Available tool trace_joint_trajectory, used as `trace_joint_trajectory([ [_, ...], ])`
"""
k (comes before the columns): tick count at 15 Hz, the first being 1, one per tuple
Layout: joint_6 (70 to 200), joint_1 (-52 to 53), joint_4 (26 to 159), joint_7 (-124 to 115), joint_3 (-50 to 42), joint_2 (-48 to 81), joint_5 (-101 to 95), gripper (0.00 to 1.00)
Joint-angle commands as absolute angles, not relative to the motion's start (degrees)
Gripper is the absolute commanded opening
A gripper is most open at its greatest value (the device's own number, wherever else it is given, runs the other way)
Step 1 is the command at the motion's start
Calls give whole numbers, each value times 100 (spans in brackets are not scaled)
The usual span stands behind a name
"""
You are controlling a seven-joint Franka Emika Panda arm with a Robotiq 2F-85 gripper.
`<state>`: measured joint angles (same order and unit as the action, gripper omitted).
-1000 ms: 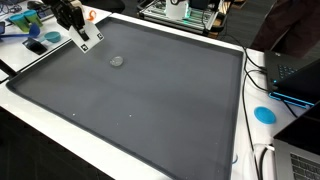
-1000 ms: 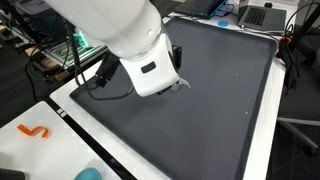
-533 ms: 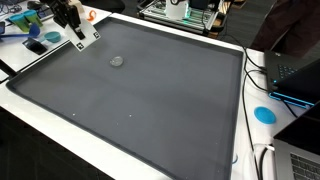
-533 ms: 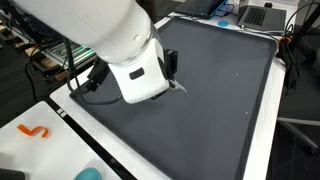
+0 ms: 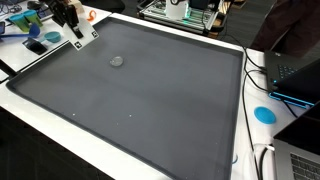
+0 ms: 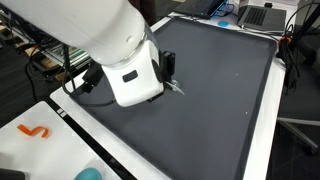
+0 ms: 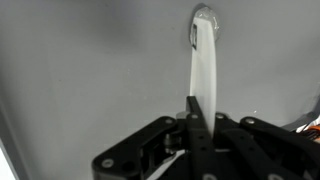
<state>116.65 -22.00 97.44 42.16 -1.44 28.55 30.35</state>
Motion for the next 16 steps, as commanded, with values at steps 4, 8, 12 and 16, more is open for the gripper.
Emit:
trace_joint_trajectory([
  [4,11723,-2053,9767,3977,-239,2786,2726,1],
  [8,11770,-1880,9835,3626,-273,2707,2320,1],
  [12,11902,-1653,9933,3182,-258,2602,1853,1],
  [16,11979,-1479,10045,2912,-188,2471,1645,1],
])
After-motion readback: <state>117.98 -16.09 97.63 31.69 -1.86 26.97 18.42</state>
